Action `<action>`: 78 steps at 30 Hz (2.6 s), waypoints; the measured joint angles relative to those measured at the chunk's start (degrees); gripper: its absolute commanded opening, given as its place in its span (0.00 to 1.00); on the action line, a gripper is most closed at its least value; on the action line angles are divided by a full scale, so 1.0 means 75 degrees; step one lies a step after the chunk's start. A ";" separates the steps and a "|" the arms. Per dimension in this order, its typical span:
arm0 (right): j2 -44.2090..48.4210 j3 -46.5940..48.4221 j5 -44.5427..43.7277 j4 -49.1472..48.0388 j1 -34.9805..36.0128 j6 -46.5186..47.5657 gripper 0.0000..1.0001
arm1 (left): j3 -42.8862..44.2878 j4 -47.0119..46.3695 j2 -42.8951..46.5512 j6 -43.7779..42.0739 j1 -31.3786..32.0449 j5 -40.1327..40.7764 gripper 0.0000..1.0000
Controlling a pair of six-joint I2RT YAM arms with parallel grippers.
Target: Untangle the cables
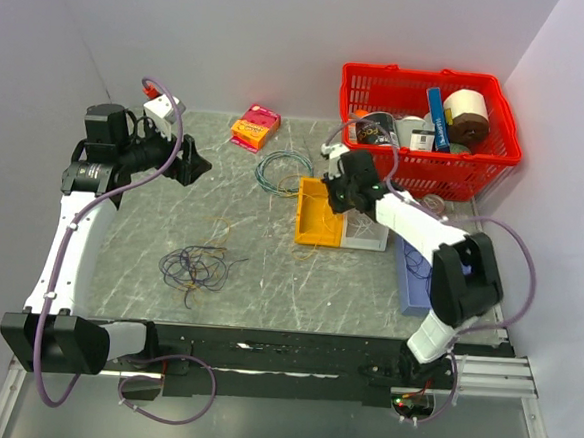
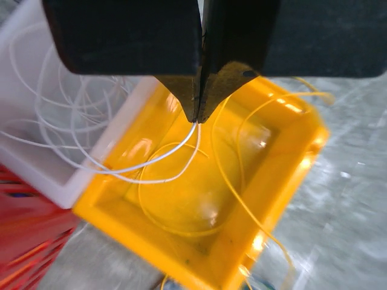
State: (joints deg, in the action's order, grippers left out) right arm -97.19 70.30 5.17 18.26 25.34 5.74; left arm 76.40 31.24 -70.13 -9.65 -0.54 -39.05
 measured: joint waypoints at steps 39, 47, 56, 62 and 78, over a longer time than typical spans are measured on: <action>0.1649 -0.1396 0.0326 -0.1285 -0.0181 0.0227 0.56 | 0.0000 0.0041 0.0000 -0.0029 0.0000 0.0050 0.92; 0.0440 -0.0799 0.0198 -0.0851 -0.0064 0.0280 0.47 | 0.0000 0.0111 0.0000 -0.0102 0.0000 0.0052 0.92; -0.0134 -0.0501 0.0105 -0.0612 -0.0047 0.0294 0.33 | 0.0000 0.0117 0.0000 -0.0105 0.0000 0.0050 0.92; -0.0370 -0.0309 -0.0029 -0.0513 -0.0047 0.0219 0.00 | 0.0003 0.0125 0.0000 -0.0111 0.0000 0.0052 0.93; 0.2192 -0.0691 -0.0941 -0.1087 -0.0898 -0.0277 0.00 | -0.0146 0.0114 0.0000 -0.0239 0.0000 0.0140 0.94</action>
State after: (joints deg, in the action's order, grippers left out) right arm -80.75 65.12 -1.89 10.11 18.61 3.66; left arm 75.31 32.10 -70.13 -11.44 -0.54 -38.00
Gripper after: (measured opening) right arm 0.010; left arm 0.937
